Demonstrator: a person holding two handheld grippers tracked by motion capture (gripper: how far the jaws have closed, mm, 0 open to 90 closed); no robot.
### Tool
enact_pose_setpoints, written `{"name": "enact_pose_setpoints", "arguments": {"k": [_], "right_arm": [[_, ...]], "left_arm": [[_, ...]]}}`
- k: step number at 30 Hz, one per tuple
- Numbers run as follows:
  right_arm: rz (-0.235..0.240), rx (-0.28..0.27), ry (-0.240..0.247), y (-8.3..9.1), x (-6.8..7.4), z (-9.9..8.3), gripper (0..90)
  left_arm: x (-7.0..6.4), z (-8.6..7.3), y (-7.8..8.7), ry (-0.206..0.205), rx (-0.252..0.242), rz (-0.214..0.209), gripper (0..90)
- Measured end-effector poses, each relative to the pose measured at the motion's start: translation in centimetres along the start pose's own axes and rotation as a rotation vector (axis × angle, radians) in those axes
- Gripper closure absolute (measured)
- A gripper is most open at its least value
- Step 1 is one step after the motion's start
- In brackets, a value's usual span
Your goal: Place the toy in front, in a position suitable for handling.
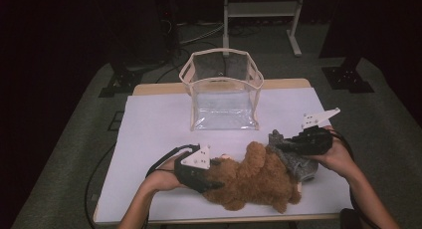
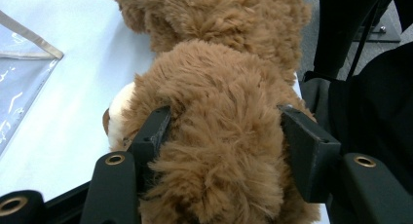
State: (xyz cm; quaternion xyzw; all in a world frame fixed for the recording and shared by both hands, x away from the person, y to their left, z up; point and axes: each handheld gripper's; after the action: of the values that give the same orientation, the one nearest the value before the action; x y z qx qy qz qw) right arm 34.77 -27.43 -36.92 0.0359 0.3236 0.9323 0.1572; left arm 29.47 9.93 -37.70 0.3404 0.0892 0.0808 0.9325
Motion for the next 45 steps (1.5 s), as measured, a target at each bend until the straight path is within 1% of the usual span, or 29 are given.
{"name": "enact_pose_setpoints", "arguments": {"k": [1, 2, 3, 4, 7, 11, 14, 15, 16, 17, 18, 20, 21, 23, 25, 27, 31, 32, 33, 34, 35, 36, 37, 39, 41, 42, 43, 44, 45], "right_arm": [[0.010, -0.009, 0.025, -0.1, 0.7, 0.6, 76.0], [0.010, -0.009, 0.025, -0.1, 0.7, 0.6, 76.0], [0.030, -0.015, 0.054, -0.3, 1.5, 1.2, 76.0], [0.030, -0.015, 0.054, -0.3, 1.5, 1.2, 76.0], [0.054, -0.022, 0.094, -0.5, 2.9, 1.9, 75.8], [0.057, -0.036, 0.081, 0.3, 3.3, 1.3, 75.8], [0.063, -0.039, 0.089, 0.3, 3.6, 1.5, 75.8], [0.077, -0.040, 0.105, 0.0, 4.0, 2.1, 75.8], [0.077, -0.040, 0.105, 0.0, 4.0, 2.1, 75.8], [0.097, -0.040, 0.127, -0.7, 4.4, 2.9, 75.8], [0.097, -0.040, 0.127, -0.7, 4.4, 2.9, 75.8], [0.123, -0.031, 0.152, -1.8, 4.9, 3.6, 75.8], [0.138, -0.010, 0.175, -2.7, 5.4, 4.1, 75.6], [0.141, -0.006, 0.176, -2.9, 5.4, 4.2, 75.6], [0.140, -0.009, 0.166, -2.7, 5.2, 4.0, 75.6], [0.126, -0.011, 0.147, -2.1, 4.8, 3.3, 75.6], [0.090, -0.026, 0.110, -0.3, 4.5, 1.7, 75.6], [0.082, -0.028, 0.111, 0.1, 4.5, 1.6, 75.6], [0.072, -0.036, 0.123, 0.6, 4.7, 1.8, 75.6], [0.072, -0.036, 0.123, 0.6, 4.7, 1.8, 75.6], [0.071, -0.053, 0.146, 1.0, 5.1, 2.6, 75.5], [0.071, -0.053, 0.146, 1.0, 5.1, 2.6, 75.5], [0.072, -0.063, 0.162, 1.0, 5.3, 3.2, 75.6], [0.082, -0.078, 0.194, 0.7, 5.7, 4.7, 75.5], [0.089, -0.066, 0.231, -0.2, 6.0, 6.0, 75.4], [0.085, -0.046, 0.252, -0.9, 6.1, 6.5, 75.3], [0.086, -0.001, 0.275, -2.4, 6.3, 7.0, 75.3], [0.086, -0.001, 0.275, -2.4, 6.3, 7.0, 75.3], [0.096, 0.012, 0.269, -3.0, 6.2, 6.8, 75.4]], "left_arm": [[0.1, 0.1, -0.1, 0.008, -0.005, 0.006, 40.9], [0.1, 0.1, -0.1, 0.008, -0.005, 0.006, 40.8], [0.2, 0.1, -0.2, 0.022, -0.010, 0.010, 40.9], [0.2, 0.1, -0.2, 0.022, -0.010, 0.010, 40.9], [0.3, 0.0, -0.1, 0.031, -0.012, 0.014, 41.1], [0.4, 0.2, -0.2, 0.037, -0.013, 0.022, 41.3], [0.5, 0.5, -0.4, 0.044, -0.013, 0.028, 41.2], [0.5, 0.7, -0.6, 0.048, -0.015, 0.036, 41.0], [0.5, 0.7, -0.6, 0.048, -0.015, 0.036, 41.0], [0.4, 0.7, -0.6, 0.044, -0.011, 0.039, 40.9], [0.4, 0.7, -0.6, 0.045, -0.012, 0.040, 40.9], [0.5, 0.6, -0.6, 0.053, -0.018, 0.038, 40.9], [0.6, 0.4, -0.5, 0.059, -0.023, 0.038, 40.8], [0.6, 0.4, -0.5, 0.062, -0.027, 0.039, 40.8], [0.7, 0.3, -0.4, 0.067, -0.032, 0.039, 40.9], [0.8, 0.3, -0.4, 0.070, -0.036, 0.038, 40.9], [0.9, 0.5, -0.4, 0.075, -0.033, 0.040, 40.7], [1.0, 0.5, -0.5, 0.077, -0.035, 0.041, 40.7], [1.1, 0.7, -0.6, 0.078, -0.034, 0.042, 40.8], [1.1, 0.7, -0.6, 0.078, -0.034, 0.042, 40.8], [1.2, 0.9, -0.8, 0.084, -0.031, 0.043, 40.8], [1.2, 0.9, -0.8, 0.084, -0.031, 0.043, 40.8], [1.2, 1.0, -0.9, 0.087, -0.032, 0.042, 40.8], [1.3, 1.3, -1.2, 0.079, -0.032, 0.039, 40.8], [1.3, 1.4, -1.4, 0.077, -0.035, 0.038, 40.8], [1.2, 1.4, -1.3, 0.075, -0.035, 0.038, 40.8], [1.1, 1.1, -1.2, 0.082, -0.039, 0.035, 40.7], [1.1, 1.1, -1.2, 0.082, -0.039, 0.035, 40.7], [1.1, 1.0, -1.1, 0.085, -0.043, 0.035, 40.7]]}}
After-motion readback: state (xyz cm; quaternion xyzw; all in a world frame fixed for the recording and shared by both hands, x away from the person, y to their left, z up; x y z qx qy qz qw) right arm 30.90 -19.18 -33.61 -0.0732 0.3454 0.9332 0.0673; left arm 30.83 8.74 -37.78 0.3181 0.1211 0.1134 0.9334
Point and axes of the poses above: each handheld gripper's, and its own axes: y roughly backward along the jaws, z roughly out of its top, x roughly to its left, and after that the axes turned 14 degrees about y, right-handed
